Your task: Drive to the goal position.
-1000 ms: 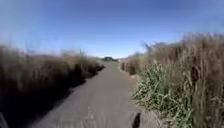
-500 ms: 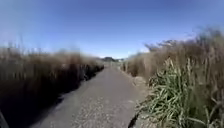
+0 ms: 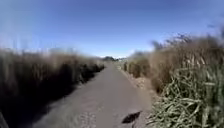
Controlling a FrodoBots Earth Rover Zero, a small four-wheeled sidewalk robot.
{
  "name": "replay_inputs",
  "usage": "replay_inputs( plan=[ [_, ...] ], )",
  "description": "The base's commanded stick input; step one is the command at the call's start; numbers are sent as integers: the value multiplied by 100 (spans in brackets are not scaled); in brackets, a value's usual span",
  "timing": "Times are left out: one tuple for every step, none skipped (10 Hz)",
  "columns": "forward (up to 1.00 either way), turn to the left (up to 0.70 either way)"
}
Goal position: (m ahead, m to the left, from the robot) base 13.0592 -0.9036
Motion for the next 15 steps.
replay_inputs(
  plan=[
    [70,0],
    [70,0],
    [70,0],
    [70,0],
    [70,0],
    [70,0],
    [70,0],
    [70,0],
    [70,0],
    [70,0],
    [70,0],
    [70,0],
    [70,0],
    [70,0],
    [70,0]
  ],
)
